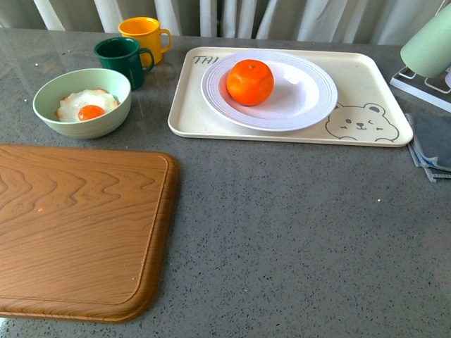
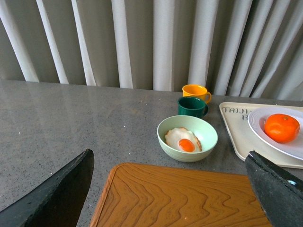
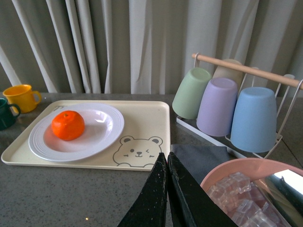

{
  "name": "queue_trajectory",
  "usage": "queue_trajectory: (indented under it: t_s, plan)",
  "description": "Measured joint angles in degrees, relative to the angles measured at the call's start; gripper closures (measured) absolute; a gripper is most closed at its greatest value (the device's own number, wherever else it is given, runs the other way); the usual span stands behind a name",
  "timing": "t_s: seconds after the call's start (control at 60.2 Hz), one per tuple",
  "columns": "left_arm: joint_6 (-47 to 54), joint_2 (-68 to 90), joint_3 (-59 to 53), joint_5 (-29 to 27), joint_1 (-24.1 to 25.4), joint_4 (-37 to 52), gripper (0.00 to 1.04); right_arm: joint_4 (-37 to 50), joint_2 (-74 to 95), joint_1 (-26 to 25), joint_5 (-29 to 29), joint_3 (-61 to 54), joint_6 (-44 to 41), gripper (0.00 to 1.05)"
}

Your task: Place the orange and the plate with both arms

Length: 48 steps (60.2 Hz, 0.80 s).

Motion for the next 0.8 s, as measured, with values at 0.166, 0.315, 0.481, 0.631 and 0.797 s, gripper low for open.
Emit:
queue_trajectory:
  t_s: [0.166,0.315,0.481,0.631,0.797]
  plan:
    - [0.0,0.0,0.0,0.0,0.0,0.0,0.09,-3.8,-3.91,0.0,0.02,0.0,0.0,1.03]
    - [0.02,0.0,0.0,0.0,0.0,0.0,0.09,-6.64,-6.75,0.0,0.0,0.0,0.0,1.03]
    - [0.02,0.0,0.0,0.0,0.0,0.0,0.09,-9.38,-9.53,0.0,0.02,0.0,0.0,1.03]
    - [0.02,0.0,0.0,0.0,0.0,0.0,0.09,-11.52,-11.65,0.0,0.02,0.0,0.0,1.03]
    - [0.0,0.0,0.0,0.0,0.0,0.0,0.09,-21.53,-20.33,0.0,0.0,0.02,0.0,1.03]
